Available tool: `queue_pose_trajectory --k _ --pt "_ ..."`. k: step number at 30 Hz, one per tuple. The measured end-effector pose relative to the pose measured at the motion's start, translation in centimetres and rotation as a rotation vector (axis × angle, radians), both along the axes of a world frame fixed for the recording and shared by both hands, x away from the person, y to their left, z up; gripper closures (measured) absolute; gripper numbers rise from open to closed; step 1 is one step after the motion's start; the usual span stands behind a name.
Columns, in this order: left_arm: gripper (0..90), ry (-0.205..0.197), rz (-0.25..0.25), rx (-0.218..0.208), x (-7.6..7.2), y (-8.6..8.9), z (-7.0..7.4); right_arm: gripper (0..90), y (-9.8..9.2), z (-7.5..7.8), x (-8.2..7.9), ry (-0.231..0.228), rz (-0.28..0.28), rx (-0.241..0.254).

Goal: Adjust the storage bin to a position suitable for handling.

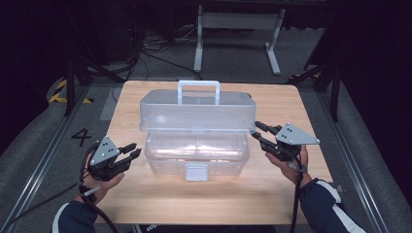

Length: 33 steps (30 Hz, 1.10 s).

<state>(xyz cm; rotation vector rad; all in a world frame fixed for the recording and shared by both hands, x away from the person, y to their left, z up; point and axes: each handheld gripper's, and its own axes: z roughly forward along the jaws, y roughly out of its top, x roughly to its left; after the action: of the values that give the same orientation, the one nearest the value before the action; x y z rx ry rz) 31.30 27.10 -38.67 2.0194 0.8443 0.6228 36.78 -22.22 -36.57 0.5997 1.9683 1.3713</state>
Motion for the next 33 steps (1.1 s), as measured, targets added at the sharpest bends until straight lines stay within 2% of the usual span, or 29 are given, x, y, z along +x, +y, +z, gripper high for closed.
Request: queue_pose_trajectory --k 5,6,7,8,9,10,12,13,14,15,16,18,20,23,24,25,29,31,33 --pt "67.4 0.026 0.01 0.01 -0.8 1.0 -0.9 68.7 0.4 0.4 -0.1 -0.027 -0.013 0.008" --pt "66.5 0.058 0.024 0.006 -1.0 1.5 -1.7 68.6 0.7 0.4 -0.1 -0.046 -0.029 0.004" --pt "66.0 0.058 0.024 0.006 -1.0 1.5 -1.7 68.6 0.8 0.4 -0.1 -0.05 -0.031 0.007" --pt "65.4 0.084 0.03 0.018 -1.0 2.0 -2.6 68.9 0.8 0.5 0.0 -0.05 -0.037 0.016" --pt "65.3 0.084 0.03 0.018 -1.0 2.0 -2.6 68.9 0.8 0.5 0.0 -0.05 -0.037 0.016" --pt "65.3 0.105 0.029 0.015 -0.9 2.1 -3.2 69.0 0.8 0.5 0.1 -0.054 -0.041 0.02" --pt "63.5 0.133 0.018 0.028 -0.9 2.3 -4.1 68.9 0.9 0.6 0.3 -0.062 -0.054 0.033" --pt "62.0 0.152 0.007 0.051 -0.9 2.3 -4.8 68.6 1.1 0.7 0.5 -0.073 -0.07 0.042" --pt "61.7 0.152 0.007 0.051 -0.9 2.3 -4.8 68.6 1.1 0.7 0.5 -0.073 -0.07 0.042" --pt "61.7 0.168 0.002 0.072 -0.9 2.3 -5.2 68.2 1.2 0.7 0.6 -0.076 -0.076 0.044" --pt "61.0 0.17 -0.007 0.075 -0.8 2.3 -5.6 67.8 1.4 0.7 0.7 -0.077 -0.086 0.052" --pt "58.9 0.206 -0.027 0.077 -1.0 2.2 -6.4 67.6 1.5 0.8 1.1 -0.084 -0.104 0.065" --pt "58.0 0.204 -0.031 0.086 -1.0 2.2 -6.5 67.9 1.6 0.9 1.2 -0.083 -0.107 0.07" --pt "53.8 0.223 -0.035 0.093 -1.0 2.3 -7.1 67.3 1.8 1.1 1.7 -0.085 -0.122 0.087" --pt "51.8 0.244 -0.032 0.077 -1.0 2.2 -7.4 65.7 1.9 1.2 1.9 -0.08 -0.124 0.092" --pt "51.8 0.248 -0.043 0.093 -0.9 2.3 -7.6 65.7 1.9 1.2 1.9 -0.08 -0.124 0.092" --pt "43.7 0.288 -0.043 0.07 -0.9 2.2 -8.6 64.3 2.1 1.0 2.8 -0.067 -0.135 0.082" --pt "40.2 0.283 -0.043 0.077 -0.8 2.2 -8.7 64.6 2.1 1.0 2.9 -0.068 -0.137 0.087" --pt "39.1 0.296 -0.035 0.067 -0.7 2.3 -8.9 65.2 2.1 1.1 3.2 -0.063 -0.142 0.092"
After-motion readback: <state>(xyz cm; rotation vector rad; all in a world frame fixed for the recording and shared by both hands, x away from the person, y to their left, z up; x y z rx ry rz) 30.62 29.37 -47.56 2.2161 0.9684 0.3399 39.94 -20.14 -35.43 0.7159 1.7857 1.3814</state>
